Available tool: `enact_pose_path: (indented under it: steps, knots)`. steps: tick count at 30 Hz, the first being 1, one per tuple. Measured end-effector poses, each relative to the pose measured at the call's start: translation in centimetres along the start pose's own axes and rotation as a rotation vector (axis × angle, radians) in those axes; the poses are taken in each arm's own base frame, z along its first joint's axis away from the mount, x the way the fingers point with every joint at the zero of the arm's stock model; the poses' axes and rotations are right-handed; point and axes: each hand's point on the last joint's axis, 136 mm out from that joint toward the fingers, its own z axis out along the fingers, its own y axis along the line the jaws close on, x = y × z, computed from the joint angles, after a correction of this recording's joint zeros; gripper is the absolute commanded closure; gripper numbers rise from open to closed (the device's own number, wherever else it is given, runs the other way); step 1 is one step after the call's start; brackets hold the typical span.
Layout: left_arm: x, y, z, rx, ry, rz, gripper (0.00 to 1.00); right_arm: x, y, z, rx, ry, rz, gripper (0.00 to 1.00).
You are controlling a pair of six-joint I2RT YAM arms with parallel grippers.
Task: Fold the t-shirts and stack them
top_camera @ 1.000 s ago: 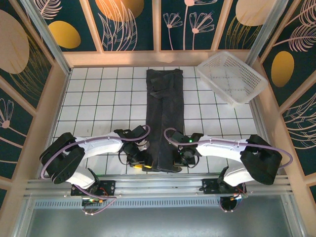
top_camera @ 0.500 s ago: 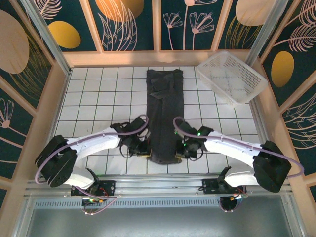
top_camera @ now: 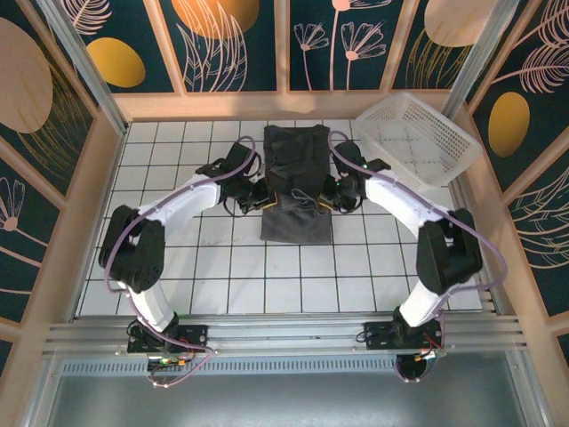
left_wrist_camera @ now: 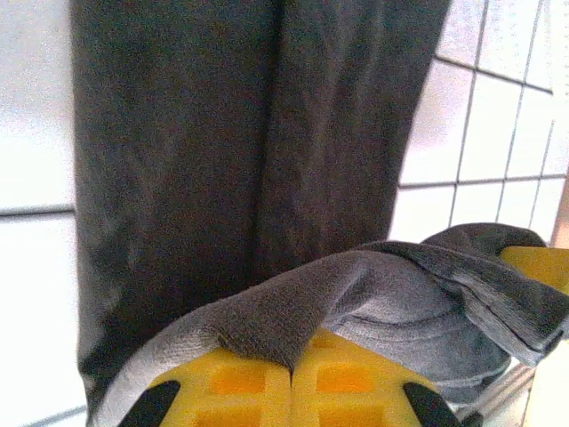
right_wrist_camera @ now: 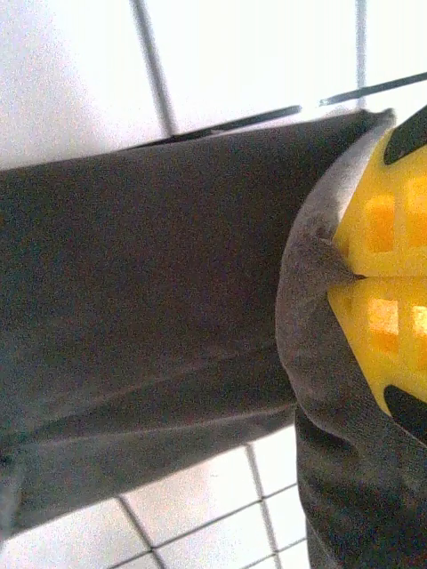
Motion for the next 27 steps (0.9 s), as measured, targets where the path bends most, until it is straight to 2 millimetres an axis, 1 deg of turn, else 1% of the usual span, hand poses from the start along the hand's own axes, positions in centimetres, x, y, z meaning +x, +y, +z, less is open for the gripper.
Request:
enact_pose_path:
  steps: [3, 4, 5, 7, 8, 9, 10, 12, 14, 15, 16, 17, 18, 20, 22, 23, 25, 27]
  knots:
    - [-2.0, 1.3, 1.9, -0.018, 0.004, -0.033, 1.0, -2.4, 0.0, 1.8, 0.019, 0.002, -0.003, 1.0]
    - [-2.7, 1.6, 2.5, -0.024, 0.003, -0.041, 0.98, -3.1, -0.1, 2.6, 0.025, 0.005, -0.007, 1.0]
    - [-3.3, 1.9, 2.9, -0.028, 0.002, -0.047, 0.91, -3.5, -0.1, 3.1, 0.028, 0.007, -0.009, 0.97]
    - [-4.5, 2.3, 3.8, -0.032, -0.003, -0.054, 0.78, -4.2, -0.3, 4.1, 0.028, 0.017, -0.017, 0.7]
    - [-5.1, 2.4, 4.1, -0.033, -0.008, -0.058, 0.66, -4.6, -0.4, 4.4, 0.026, 0.02, -0.021, 0.59]
    - [-5.6, 2.5, 4.3, -0.035, -0.015, -0.057, 0.54, -5.1, -0.4, 4.7, 0.023, 0.017, -0.031, 0.51]
    - [-6.0, 2.5, 4.4, -0.035, -0.023, -0.054, 0.47, -5.4, -0.4, 4.7, 0.02, 0.012, -0.037, 0.47]
    - [-6.6, 2.6, 4.2, -0.038, -0.042, -0.057, 0.37, -6.3, -0.4, 4.4, 0.016, -0.007, -0.051, 0.41]
    - [-6.8, 2.7, 3.9, -0.033, -0.066, -0.053, 0.35, -7.2, -0.4, 3.8, 0.017, -0.038, -0.056, 0.37]
    - [-6.4, 2.9, 3.5, -0.034, -0.073, -0.052, 0.36, -7.5, -0.6, 3.3, 0.023, -0.055, -0.059, 0.35]
    - [-5.7, 3.4, 3.1, -0.038, -0.075, -0.056, 0.38, -7.8, -0.7, 2.8, 0.029, -0.075, -0.062, 0.33]
    - [-4.9, 3.9, 2.6, -0.041, -0.075, -0.062, 0.4, -7.9, -0.9, 2.2, 0.033, -0.095, -0.063, 0.32]
    - [-3.7, 4.5, 2.1, -0.044, -0.07, -0.075, 0.44, -7.6, -1.2, 1.4, 0.037, -0.112, -0.063, 0.32]
    - [-1.4, 5.6, 1.3, -0.037, -0.056, -0.108, 0.5, -6.5, -1.9, 0.0, 0.035, -0.134, -0.062, 0.34]
    - [1.3, 7.0, 0.9, -0.033, -0.03, -0.154, 0.52, -4.3, -2.9, -1.2, 0.031, -0.135, -0.055, 0.36]
    - [2.5, 7.6, 0.8, -0.032, -0.016, -0.178, 0.51, -3.2, -3.3, -1.4, 0.029, -0.131, -0.053, 0.36]
    - [4.5, 8.8, 1.0, -0.031, 0.014, -0.226, 0.5, -0.3, -4.1, -1.1, 0.029, -0.095, -0.046, 0.38]
    - [5.6, 9.3, 1.6, -0.017, 0.034, -0.265, 0.49, 2.4, -5.1, 0.1, 0.033, -0.042, -0.03, 0.38]
